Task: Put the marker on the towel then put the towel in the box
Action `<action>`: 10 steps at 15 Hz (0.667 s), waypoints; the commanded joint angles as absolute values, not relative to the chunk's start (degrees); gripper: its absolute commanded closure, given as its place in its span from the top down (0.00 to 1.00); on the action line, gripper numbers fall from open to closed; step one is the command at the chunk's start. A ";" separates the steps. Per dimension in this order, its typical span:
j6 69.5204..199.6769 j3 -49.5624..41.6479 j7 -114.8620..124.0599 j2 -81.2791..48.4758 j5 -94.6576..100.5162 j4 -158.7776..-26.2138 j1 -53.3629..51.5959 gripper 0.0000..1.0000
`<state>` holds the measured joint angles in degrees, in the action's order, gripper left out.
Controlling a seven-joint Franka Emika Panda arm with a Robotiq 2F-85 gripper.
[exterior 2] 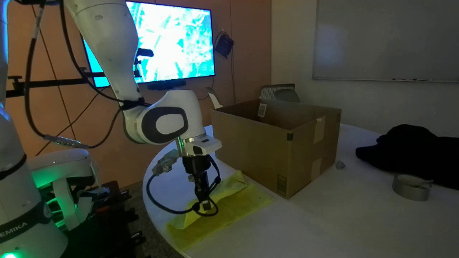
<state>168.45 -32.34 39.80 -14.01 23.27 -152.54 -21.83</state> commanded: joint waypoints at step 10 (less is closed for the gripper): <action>165.47 -30.66 46.72 -14.36 24.83 -151.44 -20.41 0.79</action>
<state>166.92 -31.59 44.43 -14.71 23.49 -152.38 -21.12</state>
